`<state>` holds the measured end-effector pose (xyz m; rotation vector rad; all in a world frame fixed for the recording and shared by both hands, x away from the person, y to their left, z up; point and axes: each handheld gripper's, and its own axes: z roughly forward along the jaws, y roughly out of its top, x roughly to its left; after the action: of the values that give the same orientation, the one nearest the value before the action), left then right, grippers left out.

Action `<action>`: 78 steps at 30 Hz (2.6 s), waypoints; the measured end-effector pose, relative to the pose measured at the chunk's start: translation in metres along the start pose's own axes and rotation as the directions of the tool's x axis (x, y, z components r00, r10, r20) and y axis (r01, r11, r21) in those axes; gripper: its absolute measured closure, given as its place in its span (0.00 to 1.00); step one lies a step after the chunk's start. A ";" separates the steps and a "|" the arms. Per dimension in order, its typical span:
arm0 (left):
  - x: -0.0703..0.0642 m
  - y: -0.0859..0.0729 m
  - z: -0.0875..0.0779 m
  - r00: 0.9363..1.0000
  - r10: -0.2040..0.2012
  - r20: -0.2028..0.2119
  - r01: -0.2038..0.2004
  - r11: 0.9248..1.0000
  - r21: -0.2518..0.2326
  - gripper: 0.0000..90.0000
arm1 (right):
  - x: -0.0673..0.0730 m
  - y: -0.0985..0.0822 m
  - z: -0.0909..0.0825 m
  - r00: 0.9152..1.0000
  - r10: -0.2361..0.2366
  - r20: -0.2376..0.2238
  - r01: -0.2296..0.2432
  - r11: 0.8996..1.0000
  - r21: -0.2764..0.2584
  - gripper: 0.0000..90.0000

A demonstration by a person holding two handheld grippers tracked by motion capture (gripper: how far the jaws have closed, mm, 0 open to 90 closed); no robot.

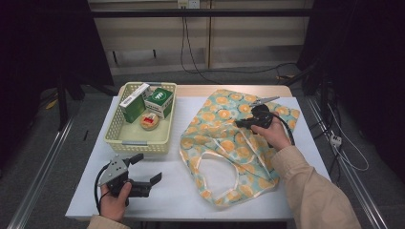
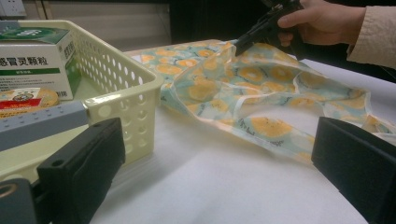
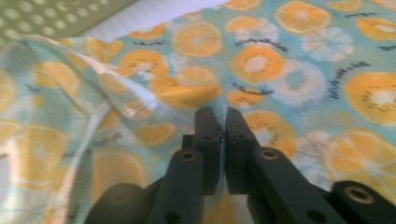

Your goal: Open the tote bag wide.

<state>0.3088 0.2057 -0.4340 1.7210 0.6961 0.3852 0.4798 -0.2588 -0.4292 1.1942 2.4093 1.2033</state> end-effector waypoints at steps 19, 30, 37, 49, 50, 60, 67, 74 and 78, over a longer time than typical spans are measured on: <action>-0.002 0.000 0.000 1.000 0.005 -0.004 -0.005 1.000 0.008 0.03 | 0.069 -0.020 -0.039 0.989 -0.141 -0.051 0.138 0.989 -0.058 0.58; -0.004 0.001 0.001 1.000 0.014 -0.002 -0.014 1.000 0.011 0.03 | 0.097 -0.070 -0.019 0.974 -0.195 -0.112 0.204 0.976 0.076 0.71; -0.004 0.001 0.001 1.000 0.020 0.002 -0.021 1.000 0.011 0.03 | 0.101 -0.076 -0.021 0.969 -0.237 -0.065 0.242 0.967 0.082 0.79; -0.004 0.001 0.002 1.000 0.019 0.003 -0.019 1.000 0.013 0.03 | 0.114 -0.070 -0.010 0.971 -0.175 -0.162 0.185 0.981 0.052 1.00; -0.004 0.001 0.002 1.000 0.019 0.003 -0.020 1.000 0.014 0.03 | 0.118 -0.068 -0.009 0.969 -0.185 -0.163 0.195 0.980 0.048 1.00; -0.004 0.001 0.001 1.000 0.021 0.000 -0.021 1.000 0.011 0.03 | 0.109 -0.055 -0.013 0.977 -0.164 -0.133 0.168 0.986 0.017 1.00; -0.004 0.001 0.001 1.000 0.021 -0.001 -0.021 1.000 0.015 0.03 | 0.084 -0.043 -0.023 0.990 -0.122 -0.074 0.122 0.992 -0.011 1.00; -0.004 0.001 0.002 1.000 0.013 0.000 -0.013 1.000 0.013 0.03 | 0.066 -0.037 -0.026 0.993 -0.115 -0.002 0.115 0.993 -0.010 1.00; -0.004 0.001 0.002 1.000 0.012 -0.001 -0.012 1.000 0.011 0.03 | 0.056 -0.037 -0.022 0.996 -0.085 0.024 0.086 0.996 -0.020 1.00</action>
<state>0.3073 0.2021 -0.4331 1.7368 0.6897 0.3909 0.4110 -0.2438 -0.4327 1.0811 2.3993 1.1801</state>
